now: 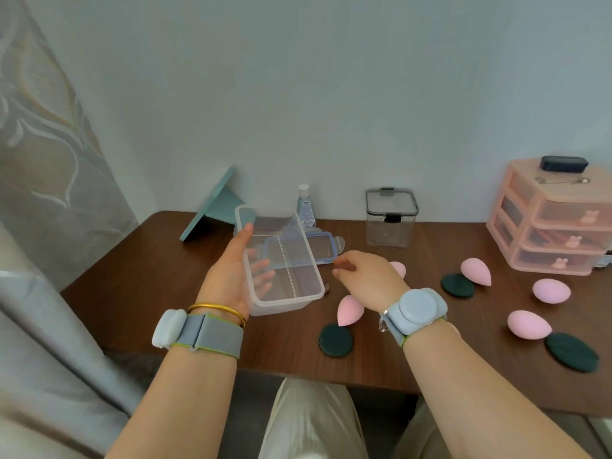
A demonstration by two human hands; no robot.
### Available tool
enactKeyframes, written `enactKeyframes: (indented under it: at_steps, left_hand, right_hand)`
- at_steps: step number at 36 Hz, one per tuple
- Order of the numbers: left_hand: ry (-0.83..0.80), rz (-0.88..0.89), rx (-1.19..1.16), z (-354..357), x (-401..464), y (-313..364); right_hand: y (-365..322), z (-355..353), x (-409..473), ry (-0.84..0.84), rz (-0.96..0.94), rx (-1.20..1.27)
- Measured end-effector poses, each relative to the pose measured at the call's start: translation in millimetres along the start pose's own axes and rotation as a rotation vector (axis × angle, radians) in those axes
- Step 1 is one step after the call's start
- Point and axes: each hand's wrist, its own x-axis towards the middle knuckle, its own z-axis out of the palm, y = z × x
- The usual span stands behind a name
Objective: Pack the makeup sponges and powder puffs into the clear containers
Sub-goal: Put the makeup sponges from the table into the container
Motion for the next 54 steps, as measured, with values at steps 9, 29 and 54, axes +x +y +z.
enactKeyframes:
  at_steps: [9,29,54]
  left_hand:
    - [0.058,0.045,0.055,-17,-3,-15]
    - [0.049,0.221,0.193,-13,-20,-29]
    - [-0.040,-0.009,0.071,-1,-31,-32]
  right_hand:
    - [4,11,-29,-0.019,0.083,-0.110]
    - [2,26,-44,0.177,0.204,0.085]
    - [-35,33,-56,0.240,-0.302,-0.246]
